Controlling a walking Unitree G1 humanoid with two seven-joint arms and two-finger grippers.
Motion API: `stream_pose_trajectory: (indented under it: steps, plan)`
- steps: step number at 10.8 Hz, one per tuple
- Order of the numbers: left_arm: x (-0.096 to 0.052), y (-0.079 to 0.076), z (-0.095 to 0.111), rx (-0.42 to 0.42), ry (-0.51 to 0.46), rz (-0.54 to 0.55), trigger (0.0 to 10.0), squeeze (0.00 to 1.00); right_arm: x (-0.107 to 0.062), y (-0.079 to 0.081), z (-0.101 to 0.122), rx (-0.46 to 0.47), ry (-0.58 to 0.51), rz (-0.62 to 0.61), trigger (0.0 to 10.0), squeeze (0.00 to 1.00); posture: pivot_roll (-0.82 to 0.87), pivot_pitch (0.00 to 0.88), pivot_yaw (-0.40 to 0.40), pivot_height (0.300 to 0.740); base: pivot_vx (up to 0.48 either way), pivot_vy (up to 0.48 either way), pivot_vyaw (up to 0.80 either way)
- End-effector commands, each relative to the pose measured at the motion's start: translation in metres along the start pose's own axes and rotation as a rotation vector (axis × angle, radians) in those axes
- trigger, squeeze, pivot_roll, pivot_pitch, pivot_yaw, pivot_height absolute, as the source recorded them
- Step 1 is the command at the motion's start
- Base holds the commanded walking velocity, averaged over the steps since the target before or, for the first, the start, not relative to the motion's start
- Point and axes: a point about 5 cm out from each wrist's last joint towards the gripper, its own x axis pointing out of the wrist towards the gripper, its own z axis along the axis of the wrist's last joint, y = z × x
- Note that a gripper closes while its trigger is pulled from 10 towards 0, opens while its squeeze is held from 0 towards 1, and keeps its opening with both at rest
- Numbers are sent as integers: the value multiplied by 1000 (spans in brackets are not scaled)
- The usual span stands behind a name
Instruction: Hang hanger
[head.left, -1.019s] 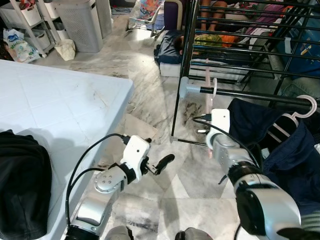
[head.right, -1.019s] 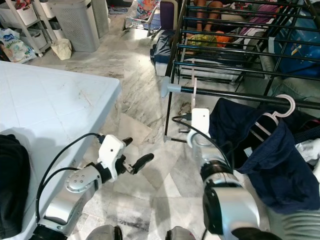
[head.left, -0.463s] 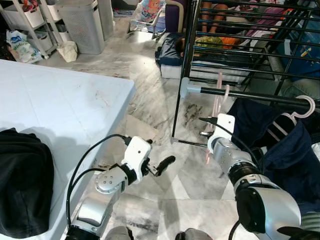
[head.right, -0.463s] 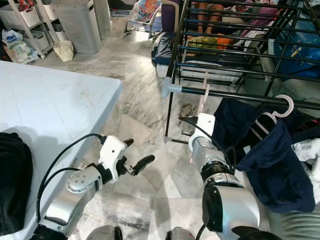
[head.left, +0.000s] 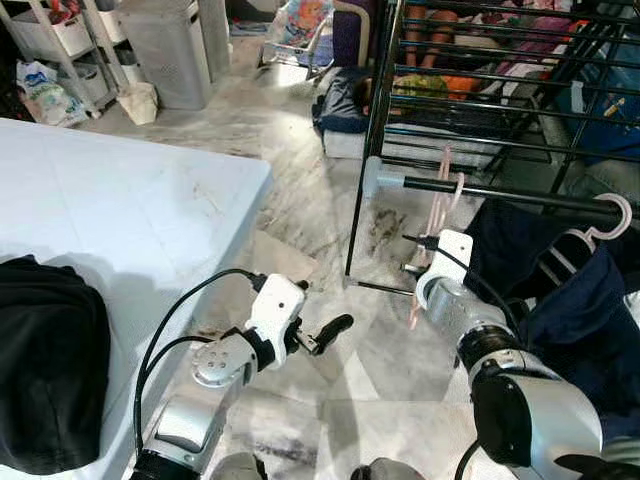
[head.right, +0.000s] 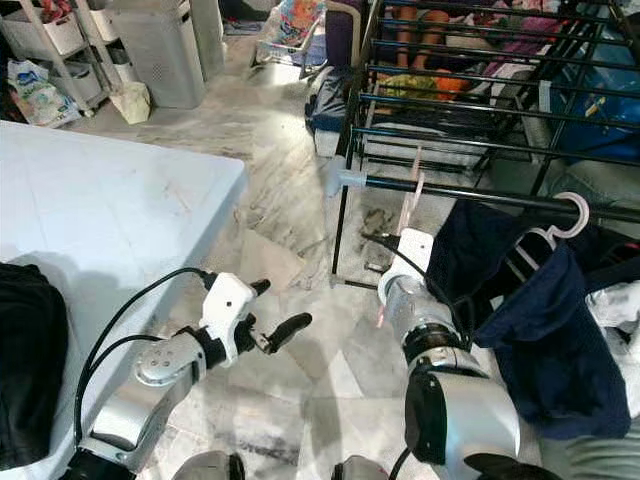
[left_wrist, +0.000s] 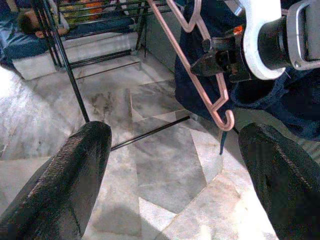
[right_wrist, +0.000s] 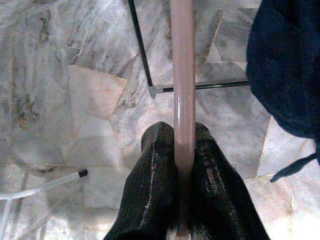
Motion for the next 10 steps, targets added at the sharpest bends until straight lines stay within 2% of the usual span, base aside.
stream_pose_trajectory:
  steps: [1,4,7,10]
  plan:
    - [2,1,0,17,19,-5,10000,0,0,-5,-28,6,111,-7,10000,1000,-31,31,5,740,0,0,0]
    - [1,3,-2,13,20,29,10000,0,-1,-2,-25,-102,56,16,10000,1000,-30,22,12,740,0,0,0]
    - [-2,5,-1,28,12,76,10000,0,-7,-14,-20,-229,-36,17,10000,1000,-39,12,-2,740,0,0,0]
    - [0,8,-1,24,5,113,10000,0,-33,-28,-27,-267,-153,-11,10000,1000,-49,7,-8,740,0,0,0]
